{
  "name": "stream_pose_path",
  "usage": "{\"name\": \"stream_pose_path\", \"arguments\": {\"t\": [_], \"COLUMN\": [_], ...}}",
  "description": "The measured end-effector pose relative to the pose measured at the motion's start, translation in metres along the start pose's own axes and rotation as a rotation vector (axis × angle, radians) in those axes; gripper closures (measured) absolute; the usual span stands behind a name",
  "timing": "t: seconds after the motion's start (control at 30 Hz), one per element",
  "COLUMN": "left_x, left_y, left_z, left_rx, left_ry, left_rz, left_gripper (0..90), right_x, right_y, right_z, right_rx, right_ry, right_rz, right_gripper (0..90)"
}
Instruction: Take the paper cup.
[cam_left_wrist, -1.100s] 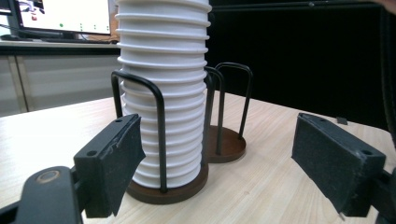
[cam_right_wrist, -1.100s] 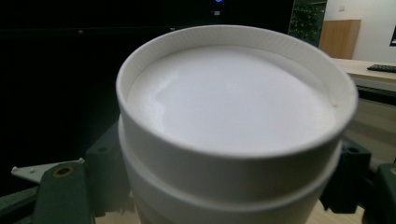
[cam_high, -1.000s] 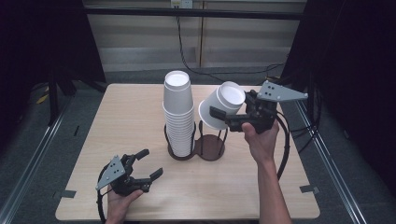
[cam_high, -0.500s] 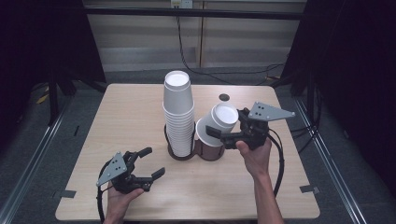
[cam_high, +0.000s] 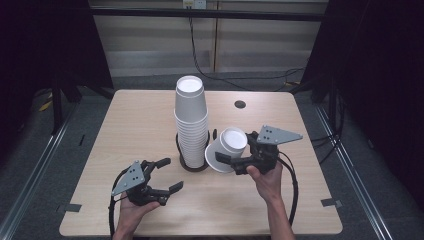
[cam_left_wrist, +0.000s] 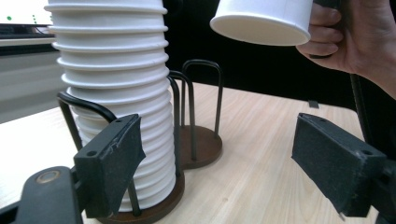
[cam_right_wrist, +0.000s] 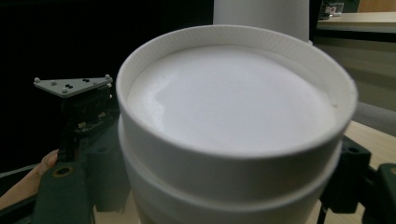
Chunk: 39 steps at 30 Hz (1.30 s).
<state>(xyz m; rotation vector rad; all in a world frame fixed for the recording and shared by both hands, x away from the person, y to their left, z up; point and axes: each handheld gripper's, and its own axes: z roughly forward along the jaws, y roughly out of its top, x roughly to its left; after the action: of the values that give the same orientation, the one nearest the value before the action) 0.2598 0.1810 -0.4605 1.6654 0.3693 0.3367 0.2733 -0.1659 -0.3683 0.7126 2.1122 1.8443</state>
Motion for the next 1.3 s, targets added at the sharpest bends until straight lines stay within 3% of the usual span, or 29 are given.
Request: {"name": "stream_pose_path", "arguments": {"t": [0.37, 0.57, 1.0, 1.3], "left_x": [-0.006, -0.01, -0.017, -0.018], "left_y": [0.002, 0.0, -0.003, -0.004], "left_z": [0.002, 0.005, 0.013, 0.019], "left_rx": [-0.012, -0.017, -0.01, 0.004], "left_ry": [-0.047, -0.088, -0.165, -0.181], "left_rz": [-0.027, -0.025, -0.017, -0.014], "left_gripper": [15.9, 15.7, 15.4, 15.4], "right_x": [0.007, 0.012, 0.024, 0.03], "right_y": [-0.019, -0.026, -0.039, -0.046], "right_z": [0.012, 0.017, 0.035, 0.046], "right_rx": [0.023, 0.045, 0.103, 0.123], "right_ry": [0.046, 0.059, 0.137, 0.158], "right_rz": [0.009, 0.006, -0.012, -0.004], "right_gripper": [20.3, 20.3, 20.4, 20.4]}}
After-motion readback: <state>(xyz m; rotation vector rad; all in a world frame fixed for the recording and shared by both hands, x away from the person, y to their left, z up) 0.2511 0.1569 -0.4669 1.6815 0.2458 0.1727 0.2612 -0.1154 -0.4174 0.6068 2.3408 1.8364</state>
